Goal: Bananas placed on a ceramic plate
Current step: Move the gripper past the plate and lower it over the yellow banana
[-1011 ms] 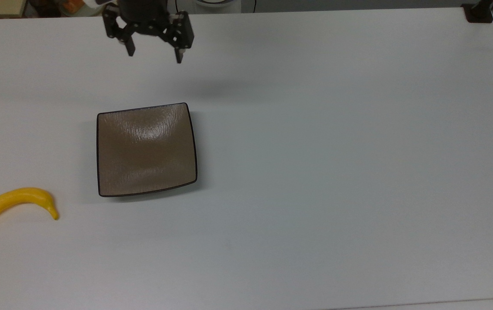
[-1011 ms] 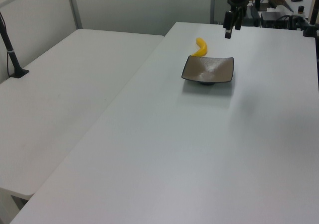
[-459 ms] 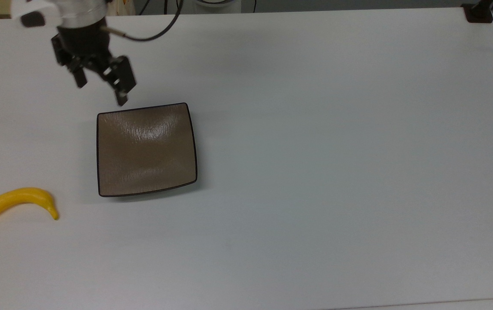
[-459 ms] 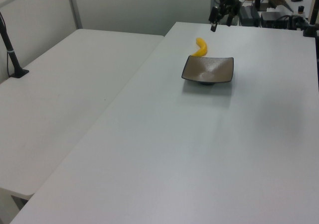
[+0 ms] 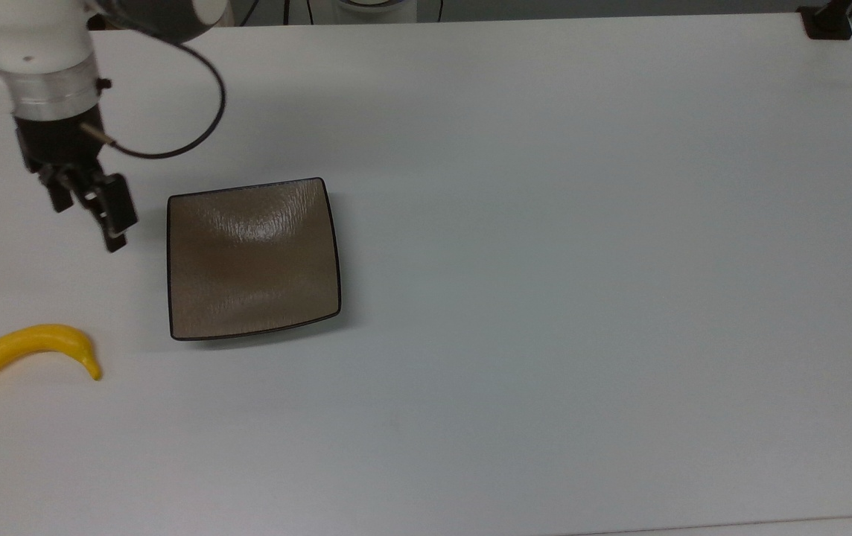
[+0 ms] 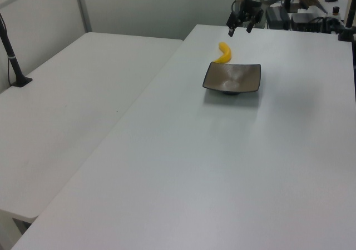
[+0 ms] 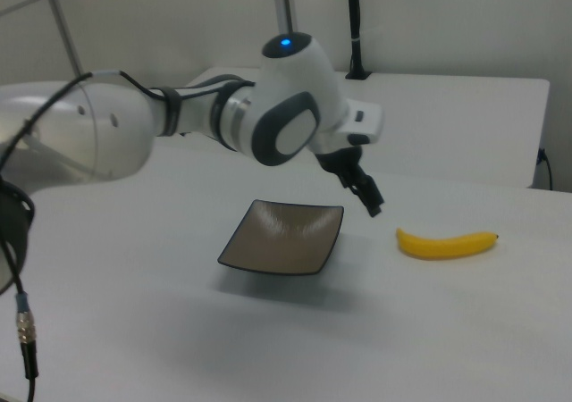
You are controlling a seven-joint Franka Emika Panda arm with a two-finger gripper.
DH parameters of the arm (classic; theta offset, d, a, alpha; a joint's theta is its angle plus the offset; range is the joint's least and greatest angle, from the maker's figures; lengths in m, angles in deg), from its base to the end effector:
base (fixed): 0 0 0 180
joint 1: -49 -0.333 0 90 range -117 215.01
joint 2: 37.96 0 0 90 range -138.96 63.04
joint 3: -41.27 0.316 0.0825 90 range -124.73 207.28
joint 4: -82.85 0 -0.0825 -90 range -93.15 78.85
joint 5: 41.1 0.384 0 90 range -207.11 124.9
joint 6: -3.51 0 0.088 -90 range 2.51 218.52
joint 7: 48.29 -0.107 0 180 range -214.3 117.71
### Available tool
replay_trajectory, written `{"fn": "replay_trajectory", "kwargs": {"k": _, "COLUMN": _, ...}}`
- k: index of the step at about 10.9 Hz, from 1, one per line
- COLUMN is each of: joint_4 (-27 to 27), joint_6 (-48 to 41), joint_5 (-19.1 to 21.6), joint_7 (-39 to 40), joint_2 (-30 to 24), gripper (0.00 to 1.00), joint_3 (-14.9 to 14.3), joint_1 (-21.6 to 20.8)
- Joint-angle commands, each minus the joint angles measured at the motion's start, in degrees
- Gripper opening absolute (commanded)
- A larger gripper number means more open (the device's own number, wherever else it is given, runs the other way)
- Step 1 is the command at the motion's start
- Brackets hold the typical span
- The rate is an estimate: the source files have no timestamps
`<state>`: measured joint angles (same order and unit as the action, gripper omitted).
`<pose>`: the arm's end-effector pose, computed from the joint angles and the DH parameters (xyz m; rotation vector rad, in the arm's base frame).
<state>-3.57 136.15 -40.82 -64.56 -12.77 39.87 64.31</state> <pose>0.6876 -0.2033 0.4509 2.9558 -0.8724 0.5722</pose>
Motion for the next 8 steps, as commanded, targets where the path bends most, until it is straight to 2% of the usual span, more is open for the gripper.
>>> {"fn": "replay_trajectory", "kwargs": {"k": 1, "joint_4": 10.98, "joint_6": 2.08, "joint_5": -0.81, "joint_7": -5.68, "joint_2": 9.33, "gripper": 1.0, "joint_3": -0.35, "joint_1": 1.92}}
{"fn": "replay_trajectory", "kwargs": {"k": 3, "joint_4": 11.36, "joint_6": 9.62, "joint_5": -2.03, "joint_7": -12.18, "joint_2": 13.29, "gripper": 1.0, "joint_3": -1.76, "joint_1": 1.83}}
{"fn": "replay_trajectory", "kwargs": {"k": 4, "joint_4": 11.36, "joint_6": 12.96, "joint_5": -4.13, "joint_7": -13.69, "joint_2": 14.61, "gripper": 1.0, "joint_3": -2.37, "joint_1": 1.83}}
{"fn": "replay_trajectory", "kwargs": {"k": 5, "joint_4": 11.44, "joint_6": 15.08, "joint_5": -4.41, "joint_7": -14.74, "joint_2": 16.1, "gripper": 1.0, "joint_3": -2.9, "joint_1": 1.83}}
{"fn": "replay_trajectory", "kwargs": {"k": 8, "joint_4": 16.44, "joint_6": 21.33, "joint_5": -4.67, "joint_7": -15.9, "joint_2": 23.74, "gripper": 1.0, "joint_3": -3.6, "joint_1": 1.66}}
